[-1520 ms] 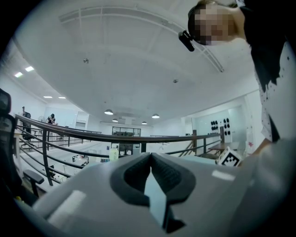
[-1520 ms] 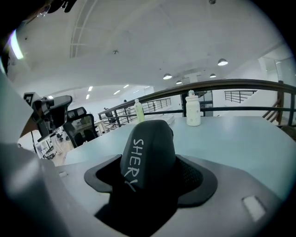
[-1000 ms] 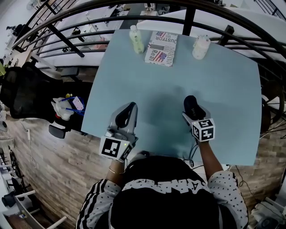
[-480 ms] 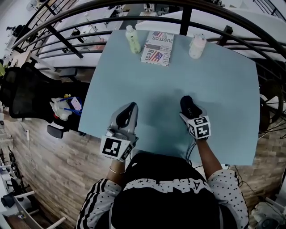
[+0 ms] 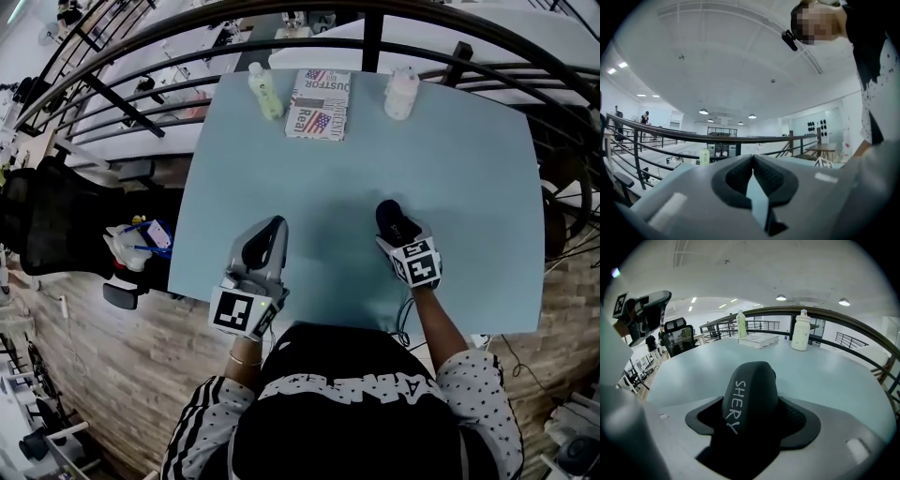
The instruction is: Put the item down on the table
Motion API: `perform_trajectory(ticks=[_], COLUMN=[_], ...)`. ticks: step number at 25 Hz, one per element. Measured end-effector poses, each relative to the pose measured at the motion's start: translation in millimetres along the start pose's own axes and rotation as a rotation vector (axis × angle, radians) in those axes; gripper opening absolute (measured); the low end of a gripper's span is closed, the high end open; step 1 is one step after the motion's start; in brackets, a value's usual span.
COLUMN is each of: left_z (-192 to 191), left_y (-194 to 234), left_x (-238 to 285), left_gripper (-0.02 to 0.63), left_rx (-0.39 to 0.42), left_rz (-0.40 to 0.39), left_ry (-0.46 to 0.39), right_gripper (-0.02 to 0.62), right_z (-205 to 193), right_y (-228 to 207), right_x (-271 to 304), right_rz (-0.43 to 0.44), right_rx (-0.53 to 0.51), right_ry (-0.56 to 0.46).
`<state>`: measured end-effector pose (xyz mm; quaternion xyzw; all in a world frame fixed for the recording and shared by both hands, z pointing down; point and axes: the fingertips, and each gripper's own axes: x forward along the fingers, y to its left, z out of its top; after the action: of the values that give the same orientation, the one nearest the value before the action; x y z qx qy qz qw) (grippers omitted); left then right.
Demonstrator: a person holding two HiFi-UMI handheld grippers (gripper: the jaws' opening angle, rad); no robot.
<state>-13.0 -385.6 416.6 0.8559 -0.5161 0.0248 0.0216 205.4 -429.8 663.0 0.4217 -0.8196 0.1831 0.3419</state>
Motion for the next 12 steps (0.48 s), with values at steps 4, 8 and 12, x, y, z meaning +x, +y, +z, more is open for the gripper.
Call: perform_trajectory(ticks=[4, 8, 12], left_z=[-0.3, -0.6, 1.6], left_y=[2.9, 7.3, 10.4], left_x=[5.3, 11.0, 12.6], left_gripper=[0.0, 0.0, 0.0], left_rx=[-0.006, -0.01, -0.015], left_rz=[-0.022, -0.036, -0.047], left_ry=[0.003, 0.0, -0.005], right_gripper=[0.368, 0.37, 0.373], right_z=[-1.3, -1.8, -1.5], right_y=[-1.8, -2.4, -1.4], right_x=[2.0, 5.6, 7.1], right_rz=[-0.009, -0.009, -0.009], right_rx=[0.007, 0.007, -0.002], right_ry=[0.017, 0.039, 0.064])
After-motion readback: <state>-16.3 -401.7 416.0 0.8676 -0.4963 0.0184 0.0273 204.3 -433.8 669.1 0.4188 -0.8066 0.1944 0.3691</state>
